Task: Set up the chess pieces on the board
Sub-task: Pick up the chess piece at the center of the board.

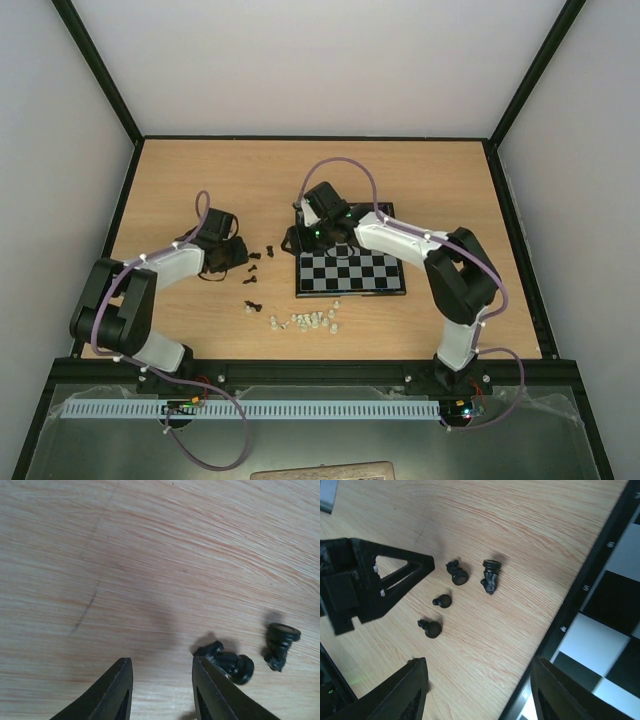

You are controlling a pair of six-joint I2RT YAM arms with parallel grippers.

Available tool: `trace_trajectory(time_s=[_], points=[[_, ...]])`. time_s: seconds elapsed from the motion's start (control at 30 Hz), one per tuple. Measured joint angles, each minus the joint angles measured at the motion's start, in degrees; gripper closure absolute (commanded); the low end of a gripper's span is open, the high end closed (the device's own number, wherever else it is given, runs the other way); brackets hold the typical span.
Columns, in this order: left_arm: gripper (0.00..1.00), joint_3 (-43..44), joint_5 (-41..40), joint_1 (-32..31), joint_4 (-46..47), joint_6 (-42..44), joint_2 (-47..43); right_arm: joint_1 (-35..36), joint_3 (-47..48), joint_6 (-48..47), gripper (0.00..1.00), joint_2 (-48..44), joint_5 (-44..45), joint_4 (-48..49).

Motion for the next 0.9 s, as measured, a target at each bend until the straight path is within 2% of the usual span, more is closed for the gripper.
trace_trajectory(time_s=[0.17,0.43,0.77,0.9], points=[[0.6,-1.55,0.76,0.02,0.11,-0.94,-4.44,0.92,4.85,0.0,0.43,5.73,-0.57,-0.17],[0.59,-2.71,-0.09,0.26,-0.24,-2.08,-13.7,2.01,16.52,0.26,0.48,18.12,2.32,-2.08],[0.59,-3.72,0.2,2.14,-0.79,-2.16,-16.02,3.85,24.55,0.2,0.48,25.31,8.28,-6.45],[0.59,-4.07,0.98,2.97,-0.76,-2.12,-16.04,4.07,26.93,0.07,0.57,26.93,9.25,-7.72]])
